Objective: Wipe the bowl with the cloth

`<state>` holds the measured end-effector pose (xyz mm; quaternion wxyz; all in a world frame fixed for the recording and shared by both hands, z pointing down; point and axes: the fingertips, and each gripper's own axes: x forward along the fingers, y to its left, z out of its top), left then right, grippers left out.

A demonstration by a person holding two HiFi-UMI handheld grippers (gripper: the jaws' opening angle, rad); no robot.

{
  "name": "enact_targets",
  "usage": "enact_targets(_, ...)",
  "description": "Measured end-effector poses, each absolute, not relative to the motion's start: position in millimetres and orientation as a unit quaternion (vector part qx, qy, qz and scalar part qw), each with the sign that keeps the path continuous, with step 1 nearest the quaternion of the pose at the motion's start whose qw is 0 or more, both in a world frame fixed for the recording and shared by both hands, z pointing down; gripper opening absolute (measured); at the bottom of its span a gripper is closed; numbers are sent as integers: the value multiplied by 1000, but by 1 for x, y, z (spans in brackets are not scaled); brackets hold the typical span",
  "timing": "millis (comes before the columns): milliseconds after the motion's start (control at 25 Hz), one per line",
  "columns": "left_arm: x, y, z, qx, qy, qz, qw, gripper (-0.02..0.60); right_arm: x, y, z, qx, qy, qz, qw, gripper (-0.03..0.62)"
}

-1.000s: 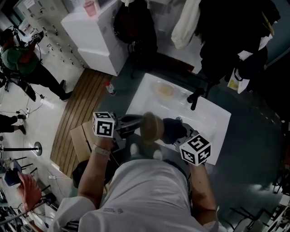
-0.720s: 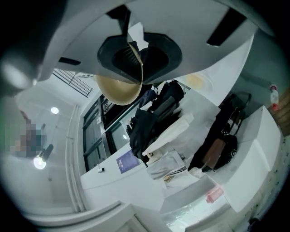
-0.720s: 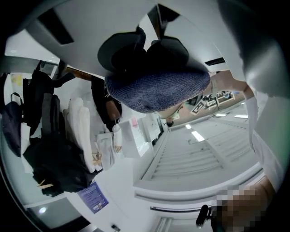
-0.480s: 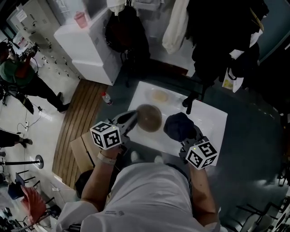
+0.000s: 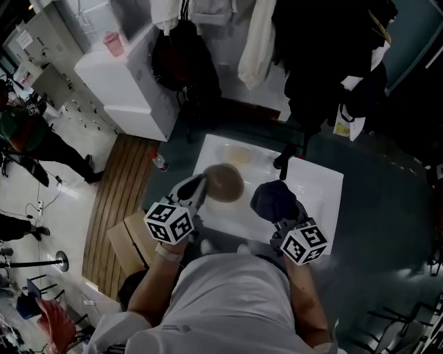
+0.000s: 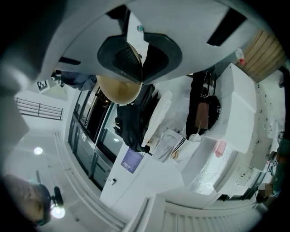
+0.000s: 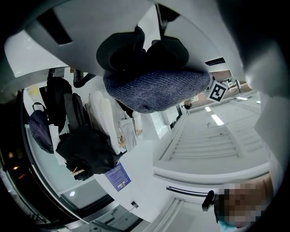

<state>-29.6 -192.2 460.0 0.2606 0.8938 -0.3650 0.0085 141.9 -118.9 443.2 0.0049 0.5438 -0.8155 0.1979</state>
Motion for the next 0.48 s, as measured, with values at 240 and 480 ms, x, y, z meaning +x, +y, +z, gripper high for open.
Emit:
enact_targets(240, -24, -190, 470, 898, -368, 41, 239, 21, 146, -117, 451, 556, -806, 202, 6, 69)
enact_targets(480, -19, -188, 477, 899, -363, 46, 243, 21, 143, -114, 462, 566, -798, 206, 15, 69)
